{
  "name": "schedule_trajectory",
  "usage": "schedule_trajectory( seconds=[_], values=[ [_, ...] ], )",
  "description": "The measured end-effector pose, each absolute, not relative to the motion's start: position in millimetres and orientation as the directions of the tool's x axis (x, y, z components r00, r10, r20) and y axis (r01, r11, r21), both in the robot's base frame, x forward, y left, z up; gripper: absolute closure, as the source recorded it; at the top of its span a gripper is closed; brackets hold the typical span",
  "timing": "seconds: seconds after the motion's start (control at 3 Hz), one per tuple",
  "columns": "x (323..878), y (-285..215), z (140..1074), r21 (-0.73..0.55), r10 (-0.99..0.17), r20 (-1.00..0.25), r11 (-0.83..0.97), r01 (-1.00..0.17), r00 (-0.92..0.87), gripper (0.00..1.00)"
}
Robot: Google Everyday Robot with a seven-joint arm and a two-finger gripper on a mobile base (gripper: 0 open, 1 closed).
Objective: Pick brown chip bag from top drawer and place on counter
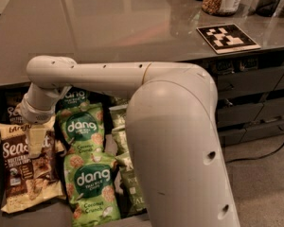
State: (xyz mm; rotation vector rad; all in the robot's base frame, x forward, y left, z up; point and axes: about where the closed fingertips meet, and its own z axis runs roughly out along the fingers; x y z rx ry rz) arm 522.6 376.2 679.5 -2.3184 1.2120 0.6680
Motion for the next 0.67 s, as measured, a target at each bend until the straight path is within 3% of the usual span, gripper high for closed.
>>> schedule_trajectory(
  seconds=[0.67],
  values=[
    [520.0,355.4,679.6,-0.135,-0.731,-0.508,-0.456,-0.880,0.456,0.00]
  ],
)
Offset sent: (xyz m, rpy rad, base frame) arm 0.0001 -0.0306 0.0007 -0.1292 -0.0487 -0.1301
